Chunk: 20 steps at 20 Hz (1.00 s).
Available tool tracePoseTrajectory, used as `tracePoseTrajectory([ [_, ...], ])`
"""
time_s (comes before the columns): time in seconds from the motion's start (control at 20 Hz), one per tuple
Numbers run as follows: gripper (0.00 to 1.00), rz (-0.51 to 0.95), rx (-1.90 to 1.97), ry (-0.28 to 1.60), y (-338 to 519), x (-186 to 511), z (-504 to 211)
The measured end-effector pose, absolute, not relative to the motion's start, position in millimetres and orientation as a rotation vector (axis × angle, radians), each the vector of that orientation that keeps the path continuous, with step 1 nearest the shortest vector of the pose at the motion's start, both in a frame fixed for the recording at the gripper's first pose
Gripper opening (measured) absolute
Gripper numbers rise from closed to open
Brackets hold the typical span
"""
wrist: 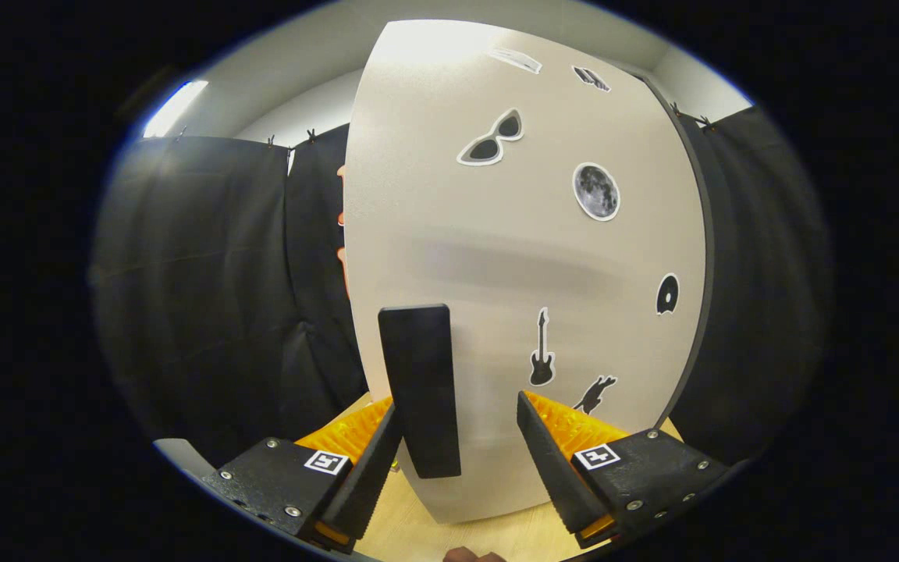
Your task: Open the shoe cabinet door, grab the shoes and put them into the shoe cabinet, then close the shoe cabinet door.
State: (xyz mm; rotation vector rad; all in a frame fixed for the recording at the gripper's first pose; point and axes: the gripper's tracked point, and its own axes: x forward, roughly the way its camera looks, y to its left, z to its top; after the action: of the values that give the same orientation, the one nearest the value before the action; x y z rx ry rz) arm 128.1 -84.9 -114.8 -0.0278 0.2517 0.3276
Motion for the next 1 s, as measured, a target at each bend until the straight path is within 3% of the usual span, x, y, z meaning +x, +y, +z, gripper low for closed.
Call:
tracePoseTrajectory([
  [0.35, 0.90, 0.325, -0.082, 0.234, -71, 156, -127],
  [1.0, 0.90, 0.175, -0.181, 0.139, -70, 173, -127],
])
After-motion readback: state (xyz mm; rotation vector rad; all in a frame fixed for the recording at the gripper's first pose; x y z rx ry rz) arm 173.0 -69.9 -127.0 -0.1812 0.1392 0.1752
